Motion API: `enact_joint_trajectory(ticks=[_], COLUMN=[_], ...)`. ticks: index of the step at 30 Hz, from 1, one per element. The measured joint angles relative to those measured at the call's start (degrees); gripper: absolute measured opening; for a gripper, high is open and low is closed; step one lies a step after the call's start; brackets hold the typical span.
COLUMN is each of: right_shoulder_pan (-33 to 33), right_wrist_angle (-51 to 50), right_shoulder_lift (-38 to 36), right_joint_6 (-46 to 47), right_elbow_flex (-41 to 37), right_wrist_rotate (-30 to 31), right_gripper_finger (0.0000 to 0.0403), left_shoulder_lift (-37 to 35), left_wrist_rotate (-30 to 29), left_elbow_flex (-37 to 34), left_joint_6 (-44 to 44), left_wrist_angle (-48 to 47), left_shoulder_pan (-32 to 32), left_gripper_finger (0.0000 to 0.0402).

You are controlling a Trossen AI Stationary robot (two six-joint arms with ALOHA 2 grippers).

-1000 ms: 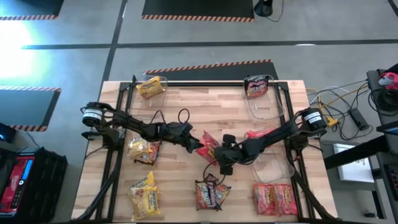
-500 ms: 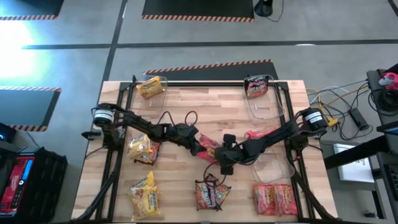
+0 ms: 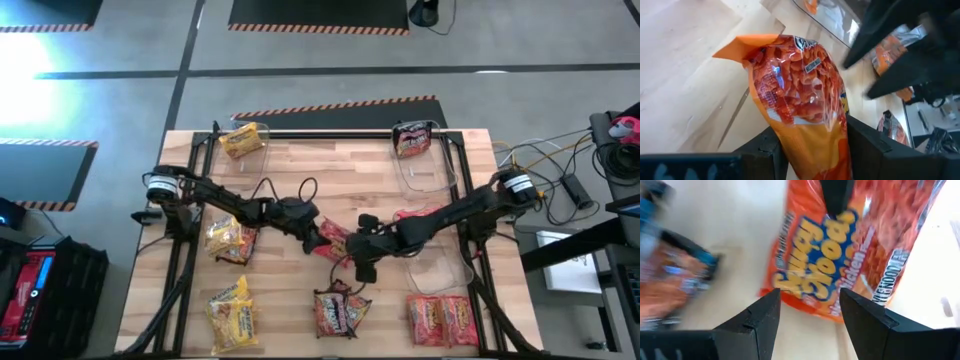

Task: Sort Maruchan noodles
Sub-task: Put the orange noodle pack into the bottom transparent bin

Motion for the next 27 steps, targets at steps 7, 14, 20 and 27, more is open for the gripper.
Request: enact_joint_trajectory(ticks=[7,14,20,27], right_shoulder_pan=[0.02,-0.07,-0.02,-0.02], right_wrist_angle=[-1.34,-1.27,-1.45,-2.39], right_shoulder_lift=[-8.55,-14.42,-14.86,-14.7], right_joint_6=[4.89,12.46,17.82,20.28], right_elbow_flex=[0.84,0.82,0.8,0.74], right_wrist_rotate=[-1.88,-1.89,-5.07,-6.4], right_gripper_finger=[0.0194,0.0194,0.0194,0.0194], left_shoulder_lift=[-0.51,-0.95,-0.95,-1.03], left_wrist_rotate=[6.76,10.46,10.85,17.65], left_elbow_flex=[0.91,6.08,12.24,17.09], left_joint_6=[9.25,22.5,29.03,32.41], left_wrist_angle=[-1.55,-7.34,-15.18,-19.82], left_shoulder_pan=[0.18,0.07,-0.08,-1.56], left_gripper_finger=[0.0138,0.0138,0.0134,0.0128])
